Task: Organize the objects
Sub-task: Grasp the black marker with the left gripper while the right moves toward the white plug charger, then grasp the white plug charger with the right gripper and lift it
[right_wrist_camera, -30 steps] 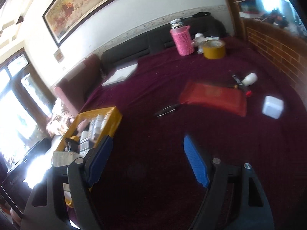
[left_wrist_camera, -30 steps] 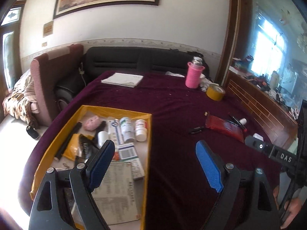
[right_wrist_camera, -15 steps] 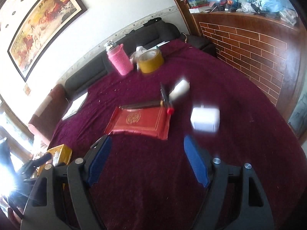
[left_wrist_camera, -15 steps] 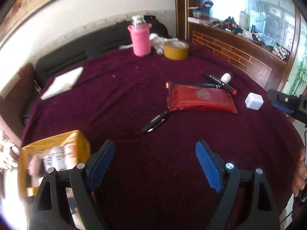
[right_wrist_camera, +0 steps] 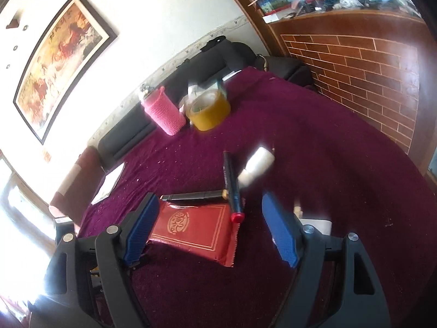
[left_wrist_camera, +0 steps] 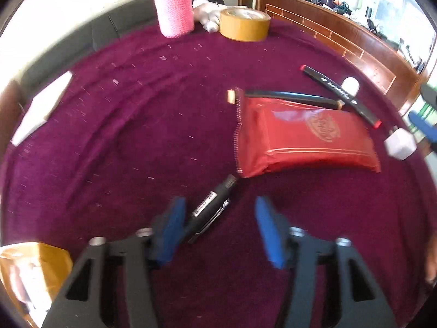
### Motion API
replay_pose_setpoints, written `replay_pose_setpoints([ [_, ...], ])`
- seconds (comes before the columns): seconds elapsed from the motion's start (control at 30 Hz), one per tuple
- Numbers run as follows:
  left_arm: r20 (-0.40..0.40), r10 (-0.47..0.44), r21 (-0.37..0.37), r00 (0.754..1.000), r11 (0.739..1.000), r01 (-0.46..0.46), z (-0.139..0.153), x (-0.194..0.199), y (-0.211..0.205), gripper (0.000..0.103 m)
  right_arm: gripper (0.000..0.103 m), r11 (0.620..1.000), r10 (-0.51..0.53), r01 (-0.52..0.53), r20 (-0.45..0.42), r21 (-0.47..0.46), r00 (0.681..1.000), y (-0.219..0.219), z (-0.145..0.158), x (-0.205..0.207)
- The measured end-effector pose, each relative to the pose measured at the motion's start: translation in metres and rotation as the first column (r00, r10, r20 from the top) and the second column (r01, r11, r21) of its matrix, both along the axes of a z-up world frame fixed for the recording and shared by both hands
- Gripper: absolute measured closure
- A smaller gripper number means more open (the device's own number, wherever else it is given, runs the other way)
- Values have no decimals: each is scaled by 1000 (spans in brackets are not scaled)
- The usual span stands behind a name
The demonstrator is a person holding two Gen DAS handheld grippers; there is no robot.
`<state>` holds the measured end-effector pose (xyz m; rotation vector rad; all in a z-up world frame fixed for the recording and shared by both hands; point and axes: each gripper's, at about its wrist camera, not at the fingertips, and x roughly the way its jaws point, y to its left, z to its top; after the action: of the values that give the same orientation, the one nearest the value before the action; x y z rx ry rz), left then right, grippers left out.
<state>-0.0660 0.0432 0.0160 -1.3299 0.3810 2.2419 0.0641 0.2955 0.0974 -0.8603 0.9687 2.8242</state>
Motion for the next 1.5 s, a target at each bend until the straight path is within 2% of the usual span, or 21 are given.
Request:
replay_pose_setpoints([
  [0.03, -14, 4, -11, 1000, 1000, -5, 0, 2, 1, 71, 24, 1000, -4, 4, 3, -19, 1000, 4, -2, 0],
  [0.1, -54, 12, -30, 998, 999, -14, 1, 9, 1, 85, 24, 999, -14, 15, 8, -42, 1000, 11, -4, 0],
  [0.13, -57, 17, -19, 998, 1000, -18, 4, 11, -2, 87, 24, 999, -19, 19, 8, -47, 1000, 13, -3, 0],
  [0.17, -40, 29, 12, 999, 1000, -29, 6, 12, -7, 95, 24, 998, -22, 22, 7, -51, 1000, 14, -3, 1],
  [0.23, -17, 49, 55, 999, 997, -48, 11, 17, -17, 95, 22, 998, -30, 30, 12, -47, 999, 15, -3, 1],
  [0.47, -62, 21, 66, 998, 998, -17, 24, 49, -28, 95, 22, 997, -69, 71, 65, -34, 996, 19, -11, 0],
  [0.67, -39, 18, 105, 999, 994, -14, 31, 69, -39, 94, 22, 995, -98, 97, 65, 16, 993, 16, -9, 7],
  [0.77, -33, 22, 124, 999, 992, -18, 35, 88, -46, 94, 22, 995, -101, 103, 60, -21, 993, 27, -10, 14],
  [0.9, -60, 4, 131, 998, 991, 4, 35, 116, -49, 94, 22, 996, -91, 92, 142, -4, 986, 47, -14, 15],
  [1.0, -49, 4, 144, 999, 990, 4, 30, 124, -49, 94, 22, 999, -44, 38, 206, 35, 977, 58, -14, 8],
  [1.1, -60, 30, 133, 998, 991, -22, 29, 131, -49, 94, 22, 997, 28, -49, 298, 63, 954, 56, -18, -8],
  [1.17, -78, 52, 117, 996, 992, -43, 31, 135, -49, 94, 22, 994, 66, -89, 316, 58, 947, 47, -17, -10],
  [1.23, -88, 64, 106, 994, 993, -54, 33, 138, -50, 94, 22, 990, 70, -105, 317, 93, 946, 36, -16, -8],
  [1.37, -89, 60, 95, 994, 994, -52, 35, 143, -52, 94, 22, 943, 93, -206, 384, 263, 919, 9, -23, -22],
  [1.47, -105, 57, 83, 993, 995, -48, 38, 149, -52, 94, 22, 862, 107, -284, 397, 419, 912, -3, -25, -28],
  [1.5, -108, 59, 82, 992, 995, -50, 39, 150, -53, 94, 28, 848, 114, -305, 413, 434, 904, -3, -28, -29],
])
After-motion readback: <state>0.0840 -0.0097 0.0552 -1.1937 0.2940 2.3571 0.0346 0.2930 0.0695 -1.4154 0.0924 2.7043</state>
